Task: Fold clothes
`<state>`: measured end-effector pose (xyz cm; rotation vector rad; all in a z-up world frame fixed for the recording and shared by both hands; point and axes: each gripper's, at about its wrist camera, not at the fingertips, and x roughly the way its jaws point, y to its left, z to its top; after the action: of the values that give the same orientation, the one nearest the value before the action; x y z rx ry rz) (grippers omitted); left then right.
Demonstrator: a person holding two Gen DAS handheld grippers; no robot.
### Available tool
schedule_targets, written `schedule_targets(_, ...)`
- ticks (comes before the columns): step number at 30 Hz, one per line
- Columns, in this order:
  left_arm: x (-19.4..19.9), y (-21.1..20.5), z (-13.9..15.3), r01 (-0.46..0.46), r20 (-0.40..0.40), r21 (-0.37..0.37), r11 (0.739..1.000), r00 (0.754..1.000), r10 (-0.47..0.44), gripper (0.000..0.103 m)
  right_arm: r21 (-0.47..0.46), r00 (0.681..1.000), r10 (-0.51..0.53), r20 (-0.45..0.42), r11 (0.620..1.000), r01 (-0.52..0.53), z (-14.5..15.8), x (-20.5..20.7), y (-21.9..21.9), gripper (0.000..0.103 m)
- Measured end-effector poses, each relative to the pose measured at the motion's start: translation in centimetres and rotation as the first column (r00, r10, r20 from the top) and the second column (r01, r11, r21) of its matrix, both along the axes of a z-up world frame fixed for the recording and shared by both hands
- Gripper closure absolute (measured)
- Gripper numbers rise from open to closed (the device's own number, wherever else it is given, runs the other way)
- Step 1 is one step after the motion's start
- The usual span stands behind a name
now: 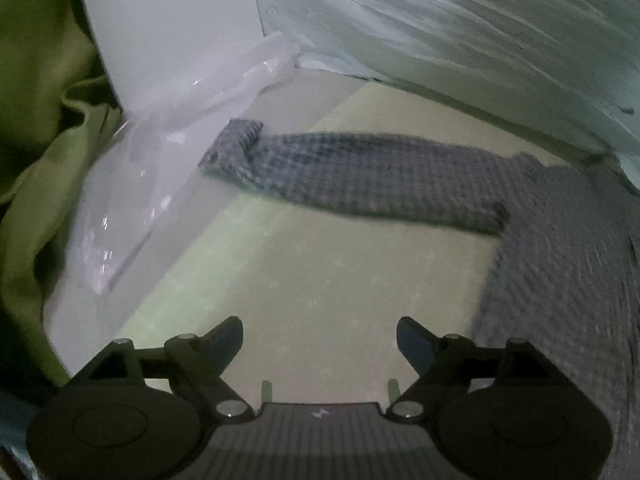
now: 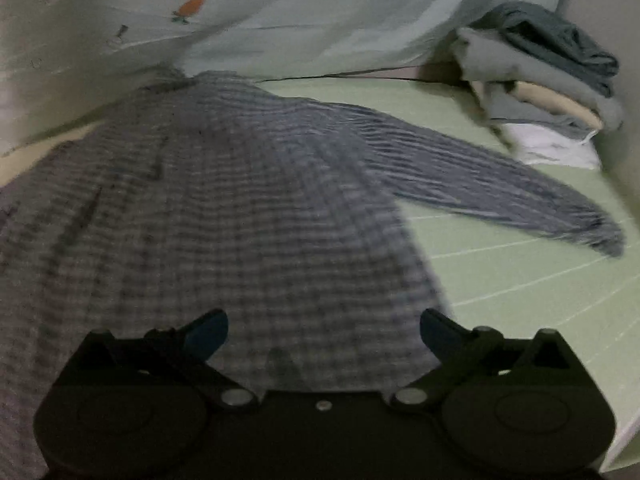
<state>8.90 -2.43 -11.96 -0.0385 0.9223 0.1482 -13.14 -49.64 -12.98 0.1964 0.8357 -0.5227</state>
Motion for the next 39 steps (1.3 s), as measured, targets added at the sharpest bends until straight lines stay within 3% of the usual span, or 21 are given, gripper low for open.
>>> schedule_targets(13, 15.4, 6.7, -3.2, -0.127, -0.006, 0.020, 0.992, 0.992, 0.127, 0.012, 0.030, 0.994, -0.102, -0.050, 0.994, 0.104, -0.6, 6.3, 5.1, 0.000)
schedule_targets(16, 17.1, 7.9, -4.0, -0.158, -0.034, 0.030, 0.987, 0.987, 0.159, 0.017, 0.018, 0.987, -0.143, -0.075, 0.989, 0.145, -0.8, 6.8, 5.3, 0.000)
schedule_targets(19, 18.0, 8.8, -4.6, -0.170, -0.048, 0.031, 0.985, 0.984, 0.171, 0.041, 0.010, 0.982, -0.165, -0.088, 0.986, 0.167, -0.5, 7.0, 5.5, 0.000)
schedule_targets(20, 18.1, 8.9, -4.7, -0.165, -0.047, 0.021, 0.986, 0.985, 0.166, 0.058, 0.004, 0.982, -0.167, -0.090, 0.986, 0.168, -0.4, 7.0, 5.6, 0.000)
schedule_targets(21, 18.1, 9.0, -4.9, -0.159, -0.045, 0.010, 0.987, 0.986, 0.159, 0.090, -0.002, 0.982, -0.166, -0.095, 0.986, 0.166, -0.4, 6.9, 5.7, 0.000)
schedule_targets(22, 18.0, 9.0, -4.9, -0.153, -0.042, 0.009, 0.988, 0.987, 0.153, 0.099, -0.008, 0.981, -0.165, -0.102, 0.986, 0.165, -0.5, 6.9, 5.8, 0.000)
schedule_targets(25, 17.2, 8.2, -4.1, -0.141, 0.015, 0.007, 0.990, 0.990, 0.141, 0.098, -0.004, 0.979, -0.172, -0.113, 0.985, 0.173, -0.7, 6.5, 5.8, 0.000)
schedule_targets(30, 15.6, 4.3, -0.8, -0.042, 0.135, -0.012, 0.999, 0.990, 0.043, 0.099, 0.011, 0.975, -0.204, -0.092, 0.978, 0.206, -0.6, 5.1, 5.4, 0.000)
schedule_targets(34, 13.6, -1.9, 1.7, 0.125, 0.207, -0.046, 0.991, 0.972, -0.113, 0.099, 0.032, 0.968, -0.243, -0.069, 0.969, 0.246, -0.6, 3.7, 3.9, 0.000)
schedule_targets(37, 11.6, -7.6, 3.0, 0.278, 0.232, -0.101, 0.955, 0.940, -0.249, 0.099, 0.057, 0.963, -0.265, -0.042, 0.962, 0.267, -0.6, 2.5, 2.4, 0.000)
schedule_targets(39, 9.8, -11.7, 3.4, 0.385, 0.216, -0.186, 0.904, 0.913, -0.345, 0.098, 0.070, 0.963, -0.270, -0.025, 0.960, 0.271, -0.6, 1.7, 1.6, 0.000)
